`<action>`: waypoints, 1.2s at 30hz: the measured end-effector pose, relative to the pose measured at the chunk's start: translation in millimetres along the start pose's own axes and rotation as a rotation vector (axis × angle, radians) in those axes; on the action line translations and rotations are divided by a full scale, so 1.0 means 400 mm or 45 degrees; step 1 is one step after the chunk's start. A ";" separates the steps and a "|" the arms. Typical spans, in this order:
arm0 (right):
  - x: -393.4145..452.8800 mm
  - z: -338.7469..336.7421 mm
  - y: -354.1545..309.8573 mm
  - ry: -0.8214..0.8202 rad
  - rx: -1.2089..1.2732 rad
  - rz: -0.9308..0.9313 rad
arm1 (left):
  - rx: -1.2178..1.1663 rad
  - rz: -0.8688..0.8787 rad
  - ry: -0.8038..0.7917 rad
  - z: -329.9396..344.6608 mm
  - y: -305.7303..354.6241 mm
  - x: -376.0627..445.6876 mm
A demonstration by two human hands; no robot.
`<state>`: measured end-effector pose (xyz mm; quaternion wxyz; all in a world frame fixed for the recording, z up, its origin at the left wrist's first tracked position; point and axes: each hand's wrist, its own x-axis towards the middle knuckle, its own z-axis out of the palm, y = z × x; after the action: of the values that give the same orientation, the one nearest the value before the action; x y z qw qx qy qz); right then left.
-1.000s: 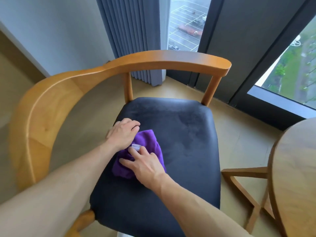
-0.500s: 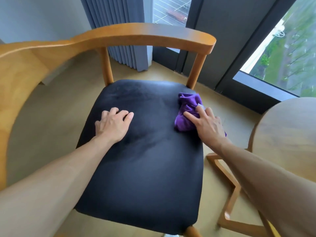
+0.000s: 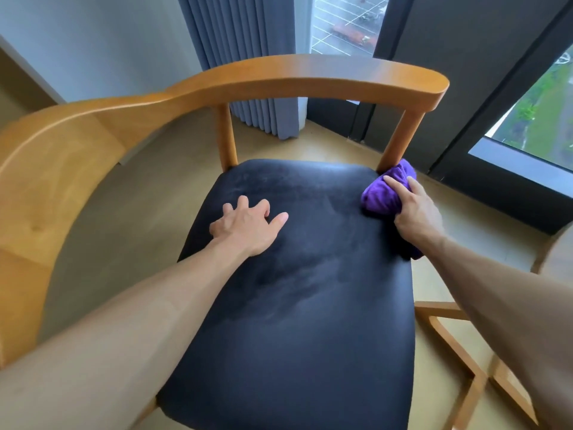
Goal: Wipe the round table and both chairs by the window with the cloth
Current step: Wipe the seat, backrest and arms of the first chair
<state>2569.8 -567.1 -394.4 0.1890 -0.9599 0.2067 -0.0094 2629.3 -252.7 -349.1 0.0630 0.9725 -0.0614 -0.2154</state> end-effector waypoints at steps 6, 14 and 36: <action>-0.055 0.008 -0.019 0.028 0.003 -0.049 | 0.117 -0.031 -0.034 0.020 0.053 0.012; -0.317 0.005 -0.023 -0.080 -0.030 -0.149 | 0.158 -0.012 -0.101 0.032 0.056 -0.036; -0.495 0.106 -0.426 -0.380 -0.524 -1.417 | 0.029 0.125 -0.239 -0.038 -0.010 -0.067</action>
<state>2459.9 -329.2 -359.3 -0.0067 -0.9317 -0.3569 0.0678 2612.1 -243.3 -324.9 0.0563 0.9446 -0.1170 -0.3016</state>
